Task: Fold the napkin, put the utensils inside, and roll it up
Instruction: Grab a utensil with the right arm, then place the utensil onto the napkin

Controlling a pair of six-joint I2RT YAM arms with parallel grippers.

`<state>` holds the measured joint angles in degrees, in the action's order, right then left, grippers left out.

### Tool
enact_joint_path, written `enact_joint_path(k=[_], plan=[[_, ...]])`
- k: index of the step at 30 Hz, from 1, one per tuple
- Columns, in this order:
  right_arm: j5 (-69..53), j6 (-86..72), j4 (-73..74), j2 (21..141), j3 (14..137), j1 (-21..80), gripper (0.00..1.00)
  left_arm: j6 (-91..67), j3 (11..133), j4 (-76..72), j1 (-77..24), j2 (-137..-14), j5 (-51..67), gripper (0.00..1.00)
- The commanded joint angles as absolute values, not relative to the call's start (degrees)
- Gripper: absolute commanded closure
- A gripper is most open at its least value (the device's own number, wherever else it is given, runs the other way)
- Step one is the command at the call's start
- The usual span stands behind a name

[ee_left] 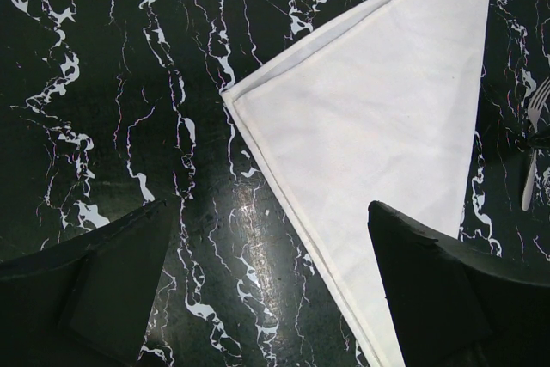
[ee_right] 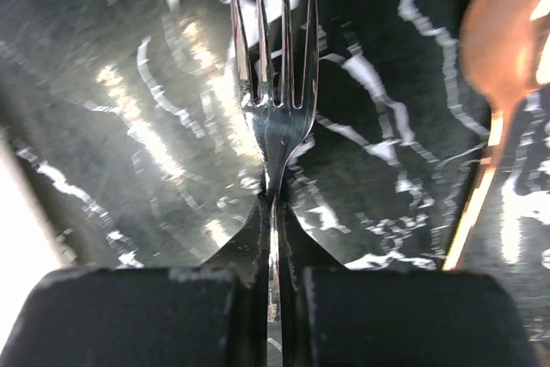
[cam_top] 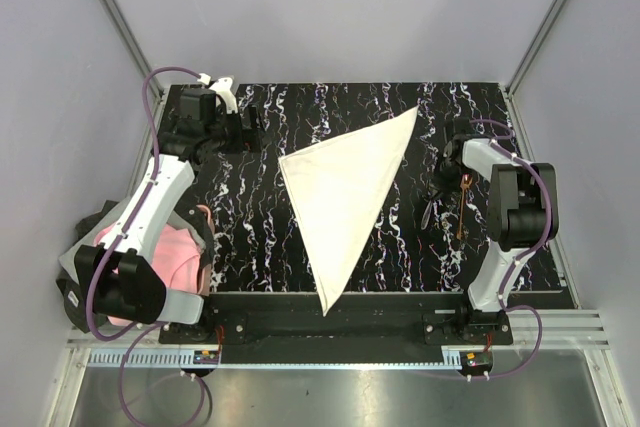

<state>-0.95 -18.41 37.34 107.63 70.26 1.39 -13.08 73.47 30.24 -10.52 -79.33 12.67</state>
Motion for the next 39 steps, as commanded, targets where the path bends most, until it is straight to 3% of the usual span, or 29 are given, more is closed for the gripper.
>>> enact_joint_path(k=[1,7,14,39], plan=[[-6.84,-21.26,37.88,102.23,71.71,3.77,1.0,-13.18,73.65,28.12,-10.55,-76.73,13.71,0.01],[-9.13,-27.24,37.53,101.24,77.95,16.07,1.0,-13.8,73.57,27.95,-10.55,-76.82,14.59,0.01],[-7.91,-33.21,36.3,112.56,89.54,24.25,1.0,-13.89,73.39,27.69,-10.55,-76.29,14.86,0.01],[-1.5,-38.23,36.83,120.06,91.67,25.93,1.0,-14.41,73.39,27.6,-10.46,-75.94,15.47,0.01]])
